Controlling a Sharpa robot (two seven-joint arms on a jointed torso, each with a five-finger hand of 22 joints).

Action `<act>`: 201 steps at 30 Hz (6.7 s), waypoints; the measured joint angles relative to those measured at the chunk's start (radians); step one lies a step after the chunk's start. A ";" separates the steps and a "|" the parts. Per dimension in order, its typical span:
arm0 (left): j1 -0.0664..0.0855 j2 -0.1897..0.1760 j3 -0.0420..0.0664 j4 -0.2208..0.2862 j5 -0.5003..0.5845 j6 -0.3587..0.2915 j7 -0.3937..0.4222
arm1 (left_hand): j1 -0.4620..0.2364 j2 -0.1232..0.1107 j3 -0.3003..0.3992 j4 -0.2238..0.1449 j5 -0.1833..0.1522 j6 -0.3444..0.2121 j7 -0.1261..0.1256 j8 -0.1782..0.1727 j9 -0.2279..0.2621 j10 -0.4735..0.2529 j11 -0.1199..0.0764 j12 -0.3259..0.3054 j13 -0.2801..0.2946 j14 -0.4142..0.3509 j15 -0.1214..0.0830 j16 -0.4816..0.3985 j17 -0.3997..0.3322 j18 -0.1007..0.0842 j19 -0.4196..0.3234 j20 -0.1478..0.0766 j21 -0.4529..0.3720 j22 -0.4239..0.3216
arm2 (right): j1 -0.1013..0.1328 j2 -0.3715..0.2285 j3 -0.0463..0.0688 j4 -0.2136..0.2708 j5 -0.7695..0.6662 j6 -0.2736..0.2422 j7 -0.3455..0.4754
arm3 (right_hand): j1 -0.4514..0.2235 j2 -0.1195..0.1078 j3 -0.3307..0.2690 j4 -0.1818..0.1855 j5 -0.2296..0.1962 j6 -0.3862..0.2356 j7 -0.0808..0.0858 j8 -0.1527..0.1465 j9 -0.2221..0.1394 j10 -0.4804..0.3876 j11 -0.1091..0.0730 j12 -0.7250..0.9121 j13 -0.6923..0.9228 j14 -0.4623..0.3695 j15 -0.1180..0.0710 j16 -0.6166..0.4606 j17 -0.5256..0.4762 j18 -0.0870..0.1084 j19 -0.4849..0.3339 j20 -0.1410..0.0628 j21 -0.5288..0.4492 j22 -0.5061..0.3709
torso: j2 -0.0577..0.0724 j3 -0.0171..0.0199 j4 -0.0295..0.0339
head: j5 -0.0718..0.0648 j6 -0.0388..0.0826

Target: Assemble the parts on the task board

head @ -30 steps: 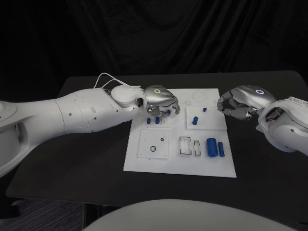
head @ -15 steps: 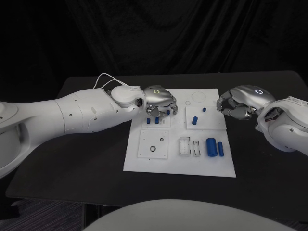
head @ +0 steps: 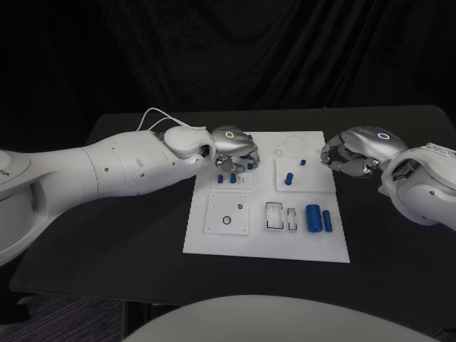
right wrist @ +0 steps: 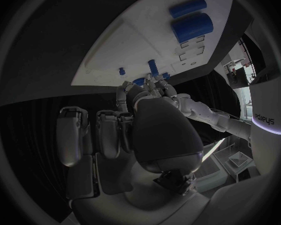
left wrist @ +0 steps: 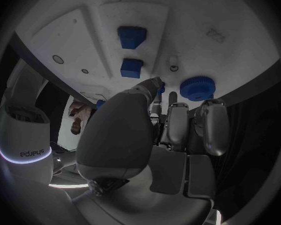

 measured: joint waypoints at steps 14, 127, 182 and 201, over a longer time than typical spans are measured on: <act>-0.005 0.016 0.000 -0.021 0.000 -0.001 -0.001 | -0.010 0.010 0.013 -0.001 0.004 0.039 0.011 0.000 0.000 0.060 -0.012 0.009 -0.017 0.007 -0.007 0.014 0.007 0.000 0.000 0.000 0.000 0.000 | 0.000 0.003 0.000 -0.001 0.000 0.003 0.000 | 0.000 0.000 0.000 0.000 0.000 0.000 0.000 0.000 0.000 0.000 0.000 -0.004 0.000 0.000 0.000 0.000 0.000 0.000 0.000 0.000 0.000 0.000 | 0.000 -0.0005 -0.0005 | -0.001 0.000; 0.008 -0.142 0.000 0.098 -0.002 -0.055 -0.015 | -0.030 0.022 0.046 -0.060 0.006 0.198 0.062 -0.023 0.005 0.412 -0.073 -0.167 -0.140 0.039 -0.061 0.021 -0.040 -0.017 0.045 -0.020 0.066 0.000 | 0.000 0.002 0.000 -0.010 0.000 0.016 0.001 | 0.000 0.000 0.003 -0.003 0.000 0.000 0.000 0.000 0.000 0.000 0.000 -0.008 0.000 0.000 0.000 -0.004 0.000 0.000 0.000 0.000 -0.004 0.000 | 0.000 -0.0023 0.0071 | 0.008 0.000; -0.002 -0.116 0.000 0.065 -0.002 -0.030 -0.033 | -0.048 -0.015 0.066 -0.048 -0.111 -0.026 -0.028 -0.092 -0.073 0.321 -0.035 -0.291 -0.193 0.014 -0.036 -0.020 -0.108 -0.016 0.032 -0.022 0.028 0.000 | 0.000 0.003 0.000 -0.008 0.000 0.030 0.000 | 0.000 0.000 0.005 -0.005 0.000 0.004 -0.004 0.000 0.001 0.000 0.000 -0.012 0.000 0.000 0.000 -0.004 0.000 0.000 0.000 0.000 -0.004 0.000 | 0.000 -0.0022 0.0074 | 0.007 0.000; -0.003 -0.295 -0.001 0.122 0.052 -0.438 -0.037 | -0.007 -0.023 -0.072 0.111 -0.093 -0.060 -0.060 -0.075 -0.157 -0.094 -0.031 -0.050 -0.087 -0.778 0.024 -0.620 -0.658 0.086 -0.714 0.034 -0.905 -0.061 | 0.014 -0.046 -0.002 0.012 0.000 -0.001 0.006 | 0.000 -0.023 0.040 -0.005 0.005 -0.035 0.016 -0.042 -0.014 -0.201 0.000 -0.281 -0.104 0.000 0.000 -0.027 0.000 0.017 0.000 0.000 -0.054 0.000 | 0.001 -0.0034 0.0080 | 0.005 0.000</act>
